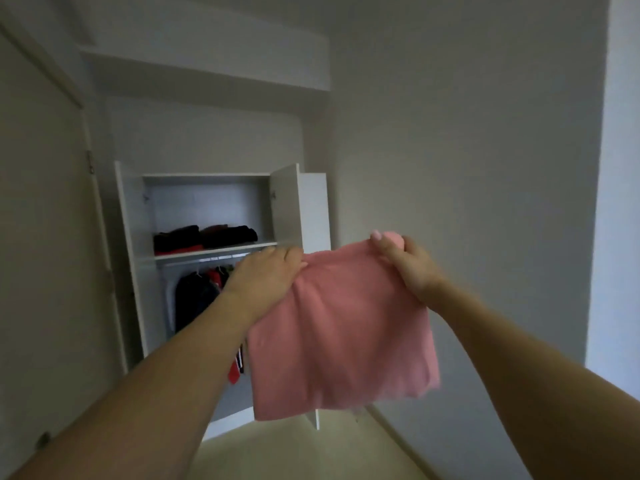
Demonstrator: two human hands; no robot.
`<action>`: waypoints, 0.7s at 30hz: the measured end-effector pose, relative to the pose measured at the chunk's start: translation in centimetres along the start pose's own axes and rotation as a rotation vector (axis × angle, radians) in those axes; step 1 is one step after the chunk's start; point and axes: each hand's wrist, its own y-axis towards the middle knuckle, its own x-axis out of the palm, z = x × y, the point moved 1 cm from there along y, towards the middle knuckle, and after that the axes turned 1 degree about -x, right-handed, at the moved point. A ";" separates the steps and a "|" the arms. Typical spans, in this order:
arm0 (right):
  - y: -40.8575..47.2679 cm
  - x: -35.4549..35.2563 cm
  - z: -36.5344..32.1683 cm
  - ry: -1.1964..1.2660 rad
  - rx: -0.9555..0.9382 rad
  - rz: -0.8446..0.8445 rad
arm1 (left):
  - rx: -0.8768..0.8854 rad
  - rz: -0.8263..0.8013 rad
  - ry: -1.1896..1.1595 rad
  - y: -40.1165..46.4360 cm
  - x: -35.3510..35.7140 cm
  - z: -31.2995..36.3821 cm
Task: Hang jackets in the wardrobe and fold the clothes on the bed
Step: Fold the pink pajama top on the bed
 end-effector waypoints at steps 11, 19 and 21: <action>24.0 19.9 7.8 0.120 -0.146 0.038 | -0.137 -0.072 0.297 6.1 17.0 -20.2; 38.8 37.3 14.7 0.175 -0.011 -0.014 | -0.181 -0.218 0.274 8.3 33.3 -34.4; 42.8 41.8 16.3 0.183 -0.008 -0.030 | -0.137 -0.167 0.281 8.4 37.3 -38.3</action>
